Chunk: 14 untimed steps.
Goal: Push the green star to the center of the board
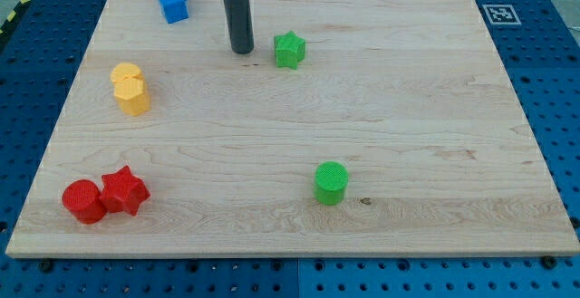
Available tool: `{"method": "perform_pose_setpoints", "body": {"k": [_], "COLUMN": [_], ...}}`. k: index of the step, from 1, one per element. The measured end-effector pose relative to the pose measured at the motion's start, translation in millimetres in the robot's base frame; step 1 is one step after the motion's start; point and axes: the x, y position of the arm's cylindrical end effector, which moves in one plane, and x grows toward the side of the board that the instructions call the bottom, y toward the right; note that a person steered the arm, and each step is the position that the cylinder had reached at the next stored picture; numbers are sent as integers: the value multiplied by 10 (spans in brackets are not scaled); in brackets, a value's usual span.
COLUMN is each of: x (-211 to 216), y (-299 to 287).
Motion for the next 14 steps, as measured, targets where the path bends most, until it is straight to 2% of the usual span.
{"method": "perform_pose_setpoints", "body": {"k": [6, 9, 10, 11, 12, 13, 14], "x": [-223, 241, 269, 163, -28, 319, 1100], "y": [598, 602, 602, 650, 1126, 1807, 2390]}}
